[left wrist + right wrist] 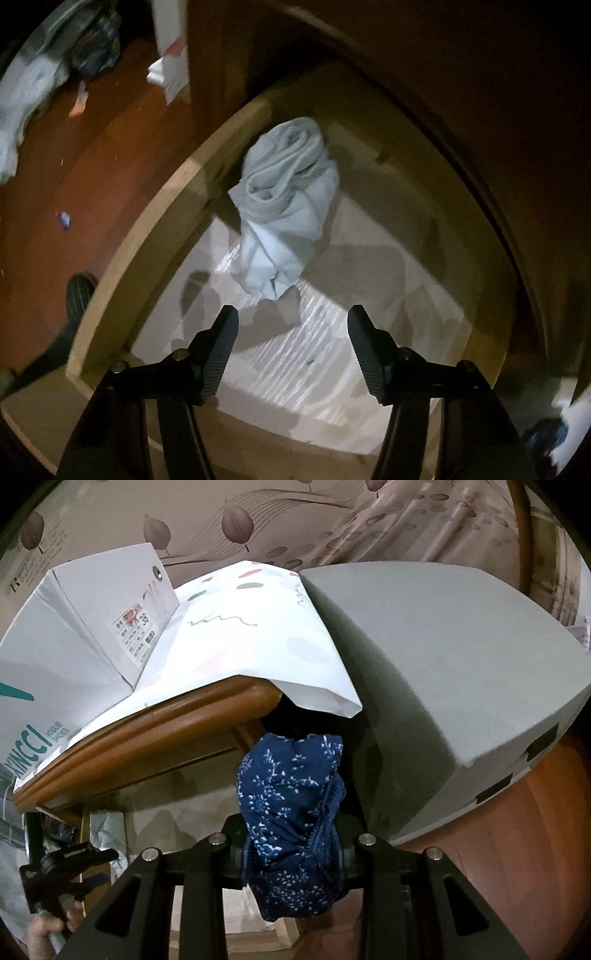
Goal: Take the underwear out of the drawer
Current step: 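Reach the left tool into the drawer toward the grey-white sock while the right tool holds the underwear, then close the left tool on the grey-white sock in the drawer, then lift the grey-white sock out of the drawer with the left tool, then carry the grey-white sock over the shoe box and open the left tool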
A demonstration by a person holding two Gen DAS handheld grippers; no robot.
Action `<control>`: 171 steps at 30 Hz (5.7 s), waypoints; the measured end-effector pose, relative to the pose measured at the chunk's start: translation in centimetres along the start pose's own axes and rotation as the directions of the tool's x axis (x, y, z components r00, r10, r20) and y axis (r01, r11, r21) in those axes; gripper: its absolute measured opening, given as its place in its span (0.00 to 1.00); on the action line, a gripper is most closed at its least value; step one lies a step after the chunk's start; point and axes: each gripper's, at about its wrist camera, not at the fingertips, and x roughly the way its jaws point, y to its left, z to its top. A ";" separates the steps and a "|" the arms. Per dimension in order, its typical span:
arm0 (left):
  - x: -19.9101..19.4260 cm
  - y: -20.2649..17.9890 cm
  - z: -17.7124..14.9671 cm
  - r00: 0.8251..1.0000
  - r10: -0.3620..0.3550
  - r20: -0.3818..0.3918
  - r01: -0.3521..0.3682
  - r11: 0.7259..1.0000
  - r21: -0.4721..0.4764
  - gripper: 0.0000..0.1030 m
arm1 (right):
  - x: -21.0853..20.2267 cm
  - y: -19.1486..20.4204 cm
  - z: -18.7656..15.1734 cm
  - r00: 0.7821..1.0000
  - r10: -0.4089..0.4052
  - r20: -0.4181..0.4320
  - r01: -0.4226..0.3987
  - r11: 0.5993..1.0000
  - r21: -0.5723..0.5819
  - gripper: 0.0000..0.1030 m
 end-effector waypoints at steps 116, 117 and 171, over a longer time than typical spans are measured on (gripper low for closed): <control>3.4 -3.2 0.9 0.950 0.292 -0.113 -0.210 0.861 0.463 0.63 | 0.3 0.3 0.5 0.997 0.058 -0.057 -0.059 0.998 -0.011 0.32; 3.6 -3.0 1.0 0.947 0.296 -0.128 -0.209 0.866 0.455 0.60 | 0.4 0.3 0.5 0.997 0.059 -0.059 -0.059 0.998 -0.010 0.32; -30.4 -5.0 -2.3 0.924 -0.011 0.382 -0.214 0.812 0.543 0.30 | 0.6 1.4 -0.3 0.997 -0.069 -0.030 0.066 0.993 -0.098 0.32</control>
